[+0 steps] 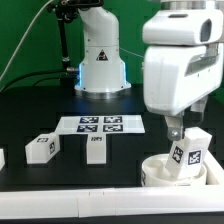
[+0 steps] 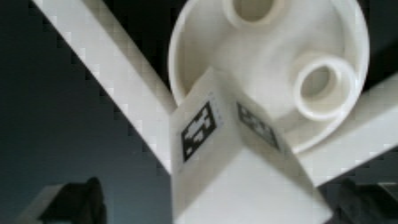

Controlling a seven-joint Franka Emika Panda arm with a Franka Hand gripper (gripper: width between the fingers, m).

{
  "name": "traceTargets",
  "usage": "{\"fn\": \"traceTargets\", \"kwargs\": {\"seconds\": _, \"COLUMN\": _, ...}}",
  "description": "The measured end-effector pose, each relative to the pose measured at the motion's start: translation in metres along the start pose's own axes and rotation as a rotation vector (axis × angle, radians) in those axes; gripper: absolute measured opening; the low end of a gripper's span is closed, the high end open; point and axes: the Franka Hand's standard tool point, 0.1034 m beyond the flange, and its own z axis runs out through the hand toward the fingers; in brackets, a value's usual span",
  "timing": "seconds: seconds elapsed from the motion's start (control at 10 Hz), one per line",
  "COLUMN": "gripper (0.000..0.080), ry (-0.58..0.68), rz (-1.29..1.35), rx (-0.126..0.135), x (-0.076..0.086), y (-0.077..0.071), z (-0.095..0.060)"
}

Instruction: Assemble stool

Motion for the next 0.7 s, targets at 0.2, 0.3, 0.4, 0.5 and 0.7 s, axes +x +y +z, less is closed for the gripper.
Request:
{"fn": "traceTargets", "kwargs": {"seconds": 0.2, "gripper": 0.0649, "ry": -0.012, "rz": -0.206, "rx": -0.050, "x": 0.0066, "y": 0.0002, "z": 0.0041}}
{"fn": "traceTargets", "kwargs": {"seconds": 0.3, "gripper": 0.0649, "ry": -0.027, "rz": -0.371, "rx": -0.081, "x": 0.0079, "y": 0.0003, "z": 0.0059}}
{"fn": "traceTargets", "kwargs": {"seconds": 0.4, "gripper": 0.0649, "ry": -0.035, "rz": -0.440, "rx": -0.080, "x": 0.0057, "y": -0.0007, "z": 0.0085}}
{"fn": "traceTargets", "kwargs": {"seconds": 0.5, "gripper": 0.0649, "ry": -0.039, "rz": -0.483, "rx": -0.080, "x": 0.0043, "y": 0.0005, "z": 0.0084}}
{"fn": "traceTargets", "kwargs": {"seconds": 0.7, "gripper": 0.0649, "ry": -0.054, "rz": -0.611, "rx": -0.083, "x": 0.0018, "y": 0.0026, "z": 0.0086}}
